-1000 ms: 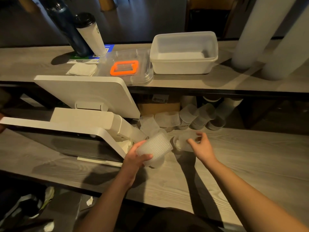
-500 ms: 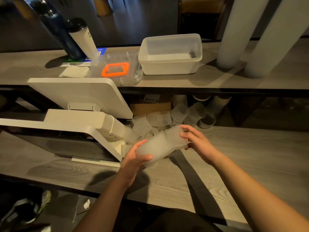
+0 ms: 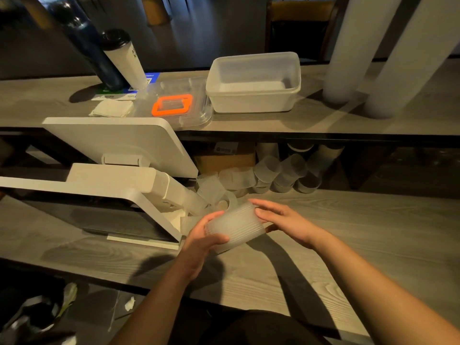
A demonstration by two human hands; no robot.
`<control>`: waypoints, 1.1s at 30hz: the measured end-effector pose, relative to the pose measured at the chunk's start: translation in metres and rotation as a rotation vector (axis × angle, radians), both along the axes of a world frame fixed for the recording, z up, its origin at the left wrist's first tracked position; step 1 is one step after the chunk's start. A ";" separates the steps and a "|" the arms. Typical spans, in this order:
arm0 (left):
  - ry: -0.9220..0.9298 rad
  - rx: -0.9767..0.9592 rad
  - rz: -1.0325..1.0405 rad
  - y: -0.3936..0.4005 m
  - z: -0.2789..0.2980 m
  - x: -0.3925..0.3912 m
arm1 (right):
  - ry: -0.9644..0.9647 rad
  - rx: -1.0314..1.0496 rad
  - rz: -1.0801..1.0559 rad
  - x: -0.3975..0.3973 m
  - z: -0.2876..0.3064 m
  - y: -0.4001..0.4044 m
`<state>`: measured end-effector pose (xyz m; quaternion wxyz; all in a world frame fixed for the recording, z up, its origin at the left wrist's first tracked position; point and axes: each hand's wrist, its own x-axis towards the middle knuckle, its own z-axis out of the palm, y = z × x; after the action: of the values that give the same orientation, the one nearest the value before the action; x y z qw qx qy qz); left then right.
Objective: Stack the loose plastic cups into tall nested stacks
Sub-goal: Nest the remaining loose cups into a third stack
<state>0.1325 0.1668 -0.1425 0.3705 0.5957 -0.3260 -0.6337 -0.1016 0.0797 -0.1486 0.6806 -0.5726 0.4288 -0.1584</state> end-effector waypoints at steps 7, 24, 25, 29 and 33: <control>0.008 0.040 0.084 -0.005 -0.004 0.009 | 0.104 0.006 -0.143 0.011 -0.014 -0.013; -0.046 0.074 0.107 -0.022 -0.014 0.043 | 0.721 -0.380 -0.058 0.055 -0.105 -0.037; -0.046 0.075 0.106 -0.023 -0.015 0.044 | 0.732 -0.378 -0.066 0.055 -0.107 -0.037; -0.052 0.069 0.099 -0.027 -0.016 0.049 | 0.784 -0.365 -0.064 0.050 -0.111 -0.036; -0.043 0.074 0.096 -0.028 -0.019 0.050 | 0.758 -0.309 -0.141 0.043 -0.111 -0.034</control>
<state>0.1823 0.1391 -0.1618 0.3711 0.6373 -0.2812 -0.6141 -0.0583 0.0459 -0.2593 0.3678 -0.6551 0.6584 -0.0451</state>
